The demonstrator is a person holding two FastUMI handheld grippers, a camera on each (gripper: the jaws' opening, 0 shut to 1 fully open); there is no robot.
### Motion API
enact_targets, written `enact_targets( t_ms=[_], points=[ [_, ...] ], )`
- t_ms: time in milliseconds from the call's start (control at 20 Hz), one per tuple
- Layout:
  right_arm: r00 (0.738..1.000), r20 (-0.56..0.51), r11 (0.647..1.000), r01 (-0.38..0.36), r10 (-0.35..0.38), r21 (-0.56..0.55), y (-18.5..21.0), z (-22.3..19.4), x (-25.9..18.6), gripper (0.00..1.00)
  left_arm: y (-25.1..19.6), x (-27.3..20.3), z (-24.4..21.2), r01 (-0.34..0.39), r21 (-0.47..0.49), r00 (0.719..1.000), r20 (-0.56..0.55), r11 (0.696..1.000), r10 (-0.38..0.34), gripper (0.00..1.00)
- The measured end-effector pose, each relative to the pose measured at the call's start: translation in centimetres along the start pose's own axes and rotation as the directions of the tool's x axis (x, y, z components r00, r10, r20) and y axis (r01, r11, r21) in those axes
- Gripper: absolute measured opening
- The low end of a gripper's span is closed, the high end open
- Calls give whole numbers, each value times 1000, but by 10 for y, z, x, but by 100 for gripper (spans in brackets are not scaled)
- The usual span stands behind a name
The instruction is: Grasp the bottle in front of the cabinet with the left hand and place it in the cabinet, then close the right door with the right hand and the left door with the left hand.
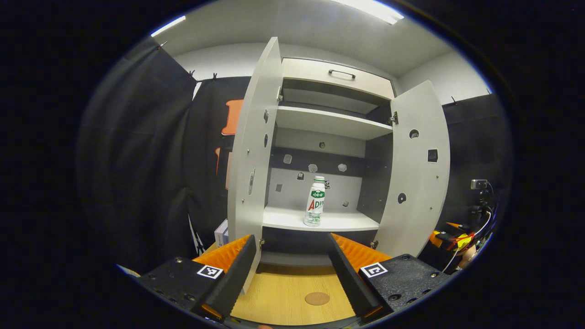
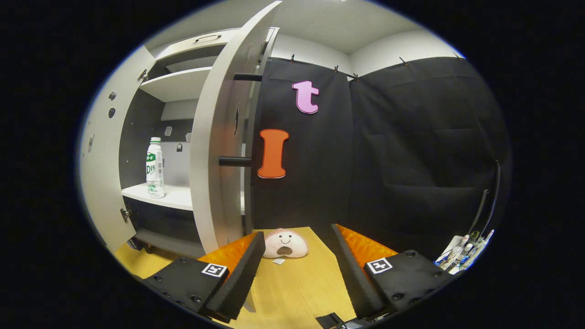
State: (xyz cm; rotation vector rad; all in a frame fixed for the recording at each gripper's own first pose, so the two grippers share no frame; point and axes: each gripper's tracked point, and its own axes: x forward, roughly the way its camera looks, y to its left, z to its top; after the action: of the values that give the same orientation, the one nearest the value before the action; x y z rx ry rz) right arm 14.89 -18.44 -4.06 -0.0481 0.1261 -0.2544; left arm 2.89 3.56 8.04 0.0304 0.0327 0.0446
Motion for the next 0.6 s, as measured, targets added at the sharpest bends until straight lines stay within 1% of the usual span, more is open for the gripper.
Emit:
enact_targets(
  t_ms=[50,100,150,250,300,350,600],
  points=[
    [1000,-4,1000,-11,11,5,3,-1,1,95,2,0,0,-3,-4,1000,0,1000,3,94],
    [1000,-5,1000,-19,19,11,4,-2,-1,87,2,1,1,-4,-9,1000,0,1000,4,94],
    [1000,-8,1000,-25,25,13,7,-2,0,94,4,2,2,-7,-14,1000,2,1000,7,94],
    [999,-8,999,-44,44,14,18,-2,-2,94,5,3,3,-9,-22,1000,4,1000,9,94],
    [998,-9,998,-60,60,13,25,-2,-2,97,5,4,2,-7,-25,1000,5,1000,7,94],
    [997,-11,997,-78,78,13,34,-2,-2,93,4,4,3,-5,-26,1000,4,1000,5,94],
    [988,-13,988,-151,152,14,83,-1,-2,94,6,3,2,-5,-23,1000,2,1000,5,94]
  ],
)
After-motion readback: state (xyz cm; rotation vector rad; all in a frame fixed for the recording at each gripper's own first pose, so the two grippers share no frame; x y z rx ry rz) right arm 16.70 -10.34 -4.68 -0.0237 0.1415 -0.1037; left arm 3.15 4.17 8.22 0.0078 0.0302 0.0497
